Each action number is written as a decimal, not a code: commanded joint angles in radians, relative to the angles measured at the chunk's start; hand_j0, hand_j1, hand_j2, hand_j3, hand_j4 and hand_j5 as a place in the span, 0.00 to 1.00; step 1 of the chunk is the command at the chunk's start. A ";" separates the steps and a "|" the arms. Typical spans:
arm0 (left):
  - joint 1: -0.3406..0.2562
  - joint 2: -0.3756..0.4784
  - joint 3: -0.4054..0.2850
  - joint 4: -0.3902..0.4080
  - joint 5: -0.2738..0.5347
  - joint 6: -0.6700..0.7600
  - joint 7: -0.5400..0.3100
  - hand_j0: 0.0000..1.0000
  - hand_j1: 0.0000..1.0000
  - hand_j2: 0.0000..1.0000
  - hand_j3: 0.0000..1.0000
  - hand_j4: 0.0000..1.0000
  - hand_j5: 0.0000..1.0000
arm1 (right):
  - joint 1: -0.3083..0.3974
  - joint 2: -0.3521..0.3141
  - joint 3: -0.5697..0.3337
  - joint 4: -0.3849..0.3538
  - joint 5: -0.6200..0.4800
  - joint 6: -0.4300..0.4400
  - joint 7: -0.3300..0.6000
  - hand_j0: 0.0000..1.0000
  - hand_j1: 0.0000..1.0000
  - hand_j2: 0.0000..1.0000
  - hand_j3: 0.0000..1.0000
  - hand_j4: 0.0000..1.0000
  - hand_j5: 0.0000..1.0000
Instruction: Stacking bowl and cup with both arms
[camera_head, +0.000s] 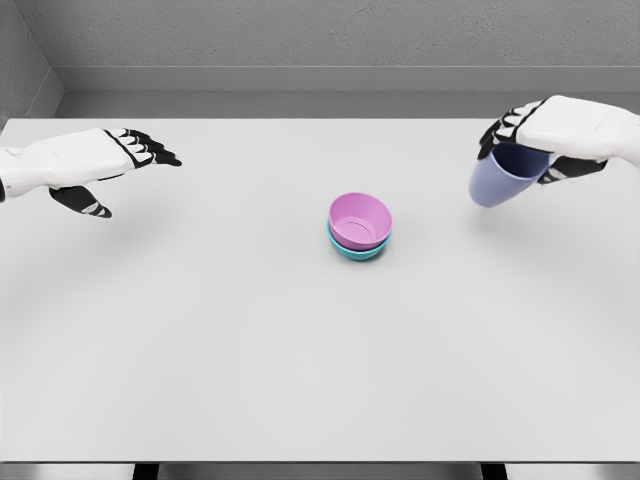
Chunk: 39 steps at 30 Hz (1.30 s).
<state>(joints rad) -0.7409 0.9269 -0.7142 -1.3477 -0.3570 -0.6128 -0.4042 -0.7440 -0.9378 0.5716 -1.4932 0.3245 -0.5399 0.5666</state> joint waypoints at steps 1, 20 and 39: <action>0.000 0.001 0.001 0.001 0.006 0.002 0.001 1.00 1.00 1.00 1.00 1.00 1.00 | -0.002 0.013 -0.004 -0.004 -0.005 0.003 -0.001 0.66 0.66 0.66 0.66 0.66 0.66; 0.000 0.006 0.001 -0.001 0.006 0.002 0.001 1.00 1.00 1.00 1.00 1.00 1.00 | -0.038 0.123 0.010 -0.121 -0.007 0.006 -0.001 0.66 0.66 0.66 0.66 0.66 0.66; 0.000 0.006 0.002 0.001 0.004 0.002 -0.001 1.00 1.00 1.00 1.00 1.00 1.00 | -0.028 0.260 0.050 -0.114 0.019 0.014 0.007 0.67 0.67 0.67 0.67 0.67 0.67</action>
<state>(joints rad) -0.7409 0.9317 -0.7136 -1.3476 -0.3577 -0.6127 -0.4044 -0.7716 -0.6902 0.6199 -1.6080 0.3410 -0.5294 0.5738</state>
